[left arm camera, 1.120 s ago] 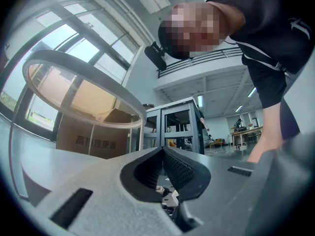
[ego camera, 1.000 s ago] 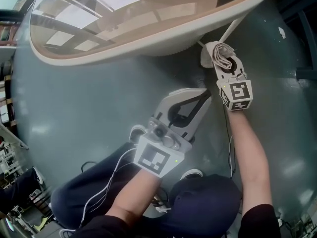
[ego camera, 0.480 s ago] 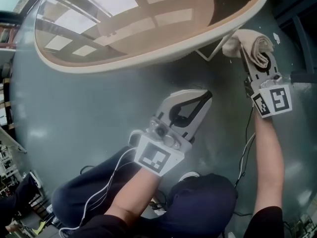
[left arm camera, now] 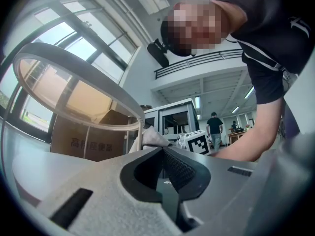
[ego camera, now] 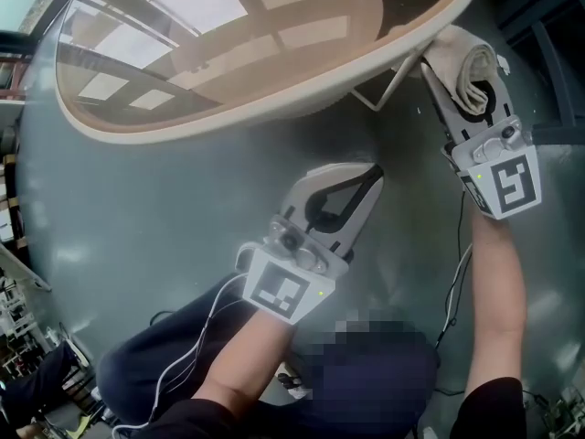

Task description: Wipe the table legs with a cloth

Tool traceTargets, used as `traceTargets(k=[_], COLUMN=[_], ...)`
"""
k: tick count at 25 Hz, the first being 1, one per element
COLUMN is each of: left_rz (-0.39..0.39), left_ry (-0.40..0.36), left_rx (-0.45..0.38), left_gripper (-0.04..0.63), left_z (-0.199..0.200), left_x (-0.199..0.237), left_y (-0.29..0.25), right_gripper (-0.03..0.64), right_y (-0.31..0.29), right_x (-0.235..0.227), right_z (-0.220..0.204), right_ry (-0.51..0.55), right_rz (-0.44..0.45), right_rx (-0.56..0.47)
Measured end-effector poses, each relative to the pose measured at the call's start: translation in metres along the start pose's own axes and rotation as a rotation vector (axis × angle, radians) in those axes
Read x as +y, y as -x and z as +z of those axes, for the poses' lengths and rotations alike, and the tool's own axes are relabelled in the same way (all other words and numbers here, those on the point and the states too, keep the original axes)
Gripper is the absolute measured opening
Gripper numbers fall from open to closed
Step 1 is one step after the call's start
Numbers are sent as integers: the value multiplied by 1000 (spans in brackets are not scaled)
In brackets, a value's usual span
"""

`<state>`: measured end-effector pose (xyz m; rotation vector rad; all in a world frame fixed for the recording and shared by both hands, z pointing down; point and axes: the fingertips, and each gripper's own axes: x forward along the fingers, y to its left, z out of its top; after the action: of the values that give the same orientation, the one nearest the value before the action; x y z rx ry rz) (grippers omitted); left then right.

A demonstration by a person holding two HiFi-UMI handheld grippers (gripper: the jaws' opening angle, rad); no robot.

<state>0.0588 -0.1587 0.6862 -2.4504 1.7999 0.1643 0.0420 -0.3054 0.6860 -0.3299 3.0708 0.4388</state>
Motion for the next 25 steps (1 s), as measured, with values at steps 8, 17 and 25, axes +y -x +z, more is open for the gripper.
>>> traceTargets(k=[8,17,25], left_rz=[7,0,-3], left_ry=[12,15,43], left_rx=[23,53,53], left_gripper=[6,6,6], left_z=[-11,-27,-25], left_x=[1,0,1], left_y=[5,9,8], right_gripper=[81,81,81], right_y=[2,9,20], right_x=[30,62,80], right_z=[-103,-221,-273], right_ry=[-141,-293,-473], right_rz=[-20,-48,39], right_rx=[148,346,547])
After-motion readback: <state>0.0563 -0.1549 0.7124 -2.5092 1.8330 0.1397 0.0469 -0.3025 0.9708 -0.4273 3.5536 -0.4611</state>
